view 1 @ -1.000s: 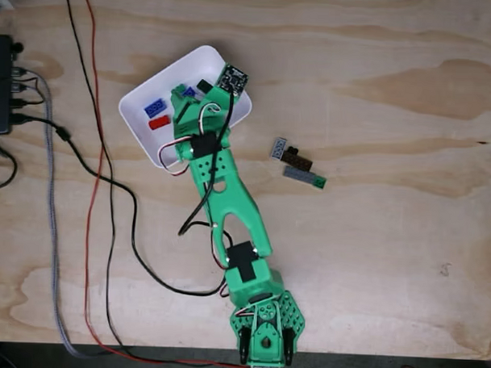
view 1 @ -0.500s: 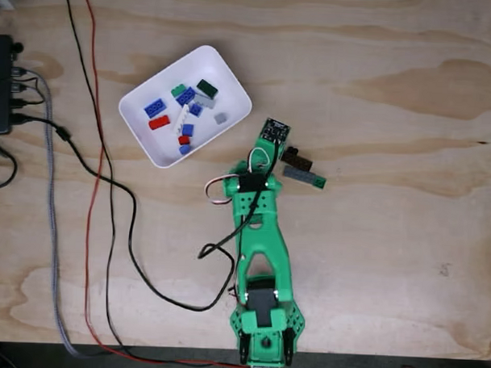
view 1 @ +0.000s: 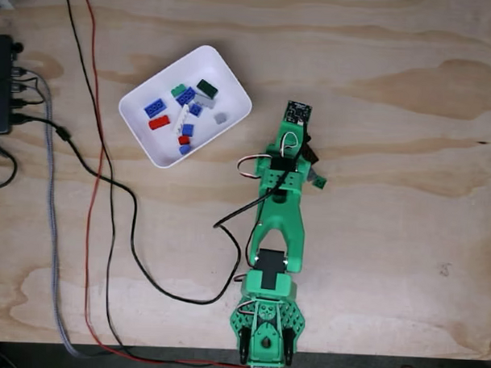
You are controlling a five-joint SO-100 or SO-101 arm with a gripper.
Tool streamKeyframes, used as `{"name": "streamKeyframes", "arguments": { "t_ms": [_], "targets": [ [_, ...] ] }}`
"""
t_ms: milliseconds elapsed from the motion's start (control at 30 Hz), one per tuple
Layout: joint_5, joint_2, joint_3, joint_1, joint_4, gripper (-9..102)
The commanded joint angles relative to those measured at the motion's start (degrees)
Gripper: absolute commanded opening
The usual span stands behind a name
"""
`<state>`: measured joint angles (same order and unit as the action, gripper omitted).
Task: Put all lego bricks in the bin.
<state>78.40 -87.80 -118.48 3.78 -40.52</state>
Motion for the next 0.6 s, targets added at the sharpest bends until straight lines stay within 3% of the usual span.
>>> {"name": "streamKeyframes", "arguments": {
  "t_ms": [0,200,333,400,467,567],
  "targets": [
    [2.11,-0.26,1.41,1.23,3.87,18],
    [0.26,-1.67,0.35,-0.97,4.83,14],
    [-2.81,-2.81,-1.58,-3.87,8.7,0],
    [-3.34,-5.1,-2.64,-4.75,9.14,0],
    [-6.94,-11.6,-4.22,-6.15,8.26,0],
    [-12.04,-35.07,-8.26,-11.16,3.34,0]
  ]
}}
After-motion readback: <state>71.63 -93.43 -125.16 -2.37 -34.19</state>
